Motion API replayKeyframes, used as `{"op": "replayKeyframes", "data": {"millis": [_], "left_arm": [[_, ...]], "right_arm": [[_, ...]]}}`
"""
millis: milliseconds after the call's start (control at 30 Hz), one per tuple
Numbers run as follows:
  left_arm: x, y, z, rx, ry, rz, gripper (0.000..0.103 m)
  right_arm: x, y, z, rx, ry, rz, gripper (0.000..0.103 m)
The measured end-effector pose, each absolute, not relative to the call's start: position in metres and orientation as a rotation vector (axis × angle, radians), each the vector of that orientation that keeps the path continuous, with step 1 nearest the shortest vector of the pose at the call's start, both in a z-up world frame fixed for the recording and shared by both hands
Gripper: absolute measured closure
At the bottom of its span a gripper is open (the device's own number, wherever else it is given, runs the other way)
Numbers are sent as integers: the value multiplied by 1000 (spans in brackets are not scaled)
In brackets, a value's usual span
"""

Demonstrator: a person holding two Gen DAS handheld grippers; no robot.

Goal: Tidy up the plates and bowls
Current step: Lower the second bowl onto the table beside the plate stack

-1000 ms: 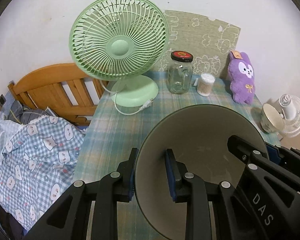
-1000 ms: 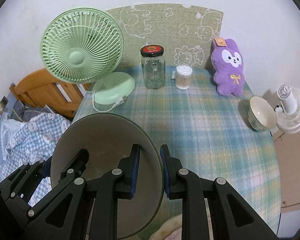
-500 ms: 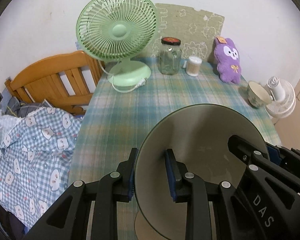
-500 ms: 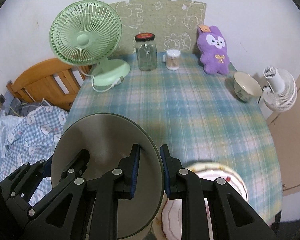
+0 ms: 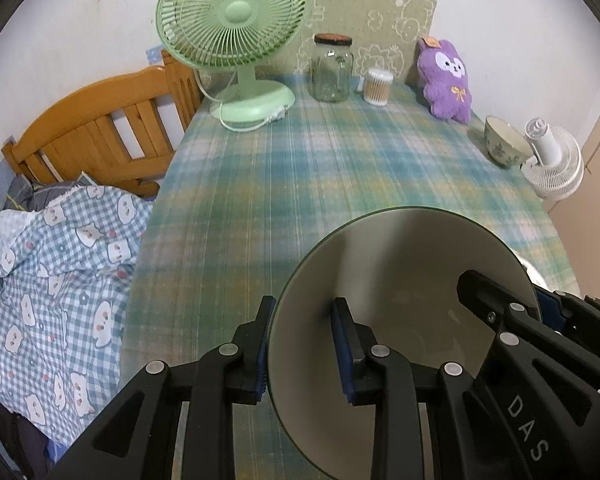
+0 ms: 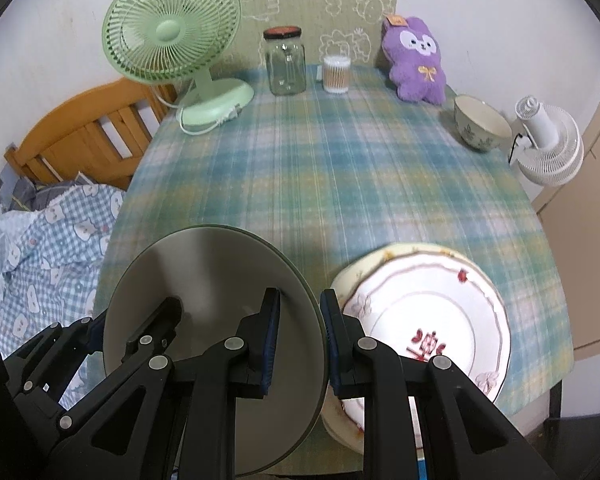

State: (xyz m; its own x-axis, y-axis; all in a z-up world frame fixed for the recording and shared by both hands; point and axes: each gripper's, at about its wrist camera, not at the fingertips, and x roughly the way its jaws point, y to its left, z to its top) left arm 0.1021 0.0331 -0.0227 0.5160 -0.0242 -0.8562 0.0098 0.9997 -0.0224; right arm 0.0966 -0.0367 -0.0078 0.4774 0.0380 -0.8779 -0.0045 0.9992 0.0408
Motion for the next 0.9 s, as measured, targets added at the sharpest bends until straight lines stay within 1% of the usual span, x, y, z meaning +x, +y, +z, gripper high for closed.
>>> {"op": "replayKeyframes", "data": {"millis": [300,900], "left_arm": [[96,35,-45,-1,1072,-20,76],[104,37,-70,-31,1134,-31,76]], "right_arm": [[93,-34,-31,41,1124,14,79],[102,-30,-53,12,1165,-6,79]]}}
